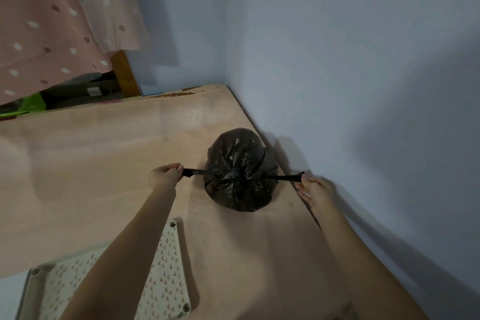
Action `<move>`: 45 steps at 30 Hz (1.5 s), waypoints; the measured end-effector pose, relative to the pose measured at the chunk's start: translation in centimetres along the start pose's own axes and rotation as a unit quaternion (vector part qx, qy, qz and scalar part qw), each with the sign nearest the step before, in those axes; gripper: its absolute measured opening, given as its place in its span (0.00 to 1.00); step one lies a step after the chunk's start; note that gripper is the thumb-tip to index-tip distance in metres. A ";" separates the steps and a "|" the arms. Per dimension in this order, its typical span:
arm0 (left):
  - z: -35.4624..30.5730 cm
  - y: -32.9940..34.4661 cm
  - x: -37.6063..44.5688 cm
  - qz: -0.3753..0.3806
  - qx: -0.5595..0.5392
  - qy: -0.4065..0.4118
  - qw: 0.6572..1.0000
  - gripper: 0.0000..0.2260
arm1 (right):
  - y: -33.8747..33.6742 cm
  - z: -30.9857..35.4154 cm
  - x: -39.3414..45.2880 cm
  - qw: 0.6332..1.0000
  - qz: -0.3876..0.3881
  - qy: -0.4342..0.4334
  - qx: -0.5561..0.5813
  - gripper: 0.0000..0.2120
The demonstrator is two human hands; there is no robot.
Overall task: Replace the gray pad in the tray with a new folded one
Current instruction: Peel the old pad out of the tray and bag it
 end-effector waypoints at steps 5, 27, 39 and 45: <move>0.1 -0.2 0.7 -0.011 0.007 -0.003 1.000 0.03 | -0.1 0.2 0.6 1.000 -0.015 -0.007 -0.017 0.07; 0.6 -0.4 0.3 0.156 0.145 0.077 0.974 0.18 | 0.5 2.2 -1.6 0.960 -0.037 -0.136 -0.242 0.24; 3.0 -4.9 -0.1 0.098 0.147 0.013 0.984 0.13 | 15.3 -0.6 -13.2 0.726 0.209 -0.478 -0.447 0.15; 4.5 -7.5 -3.3 0.074 0.180 0.030 0.980 0.12 | 19.8 -8.1 -16.9 0.661 0.348 -0.433 -0.505 0.15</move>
Point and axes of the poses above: each hand's wrist, its own x-axis towards the middle knuckle, its own y-axis out of the palm, z = x × y, the point moved 7 cm from there along x, towards the middle knuckle, and after that the axes turned 9 degrees about x, right-handed, at the moved point
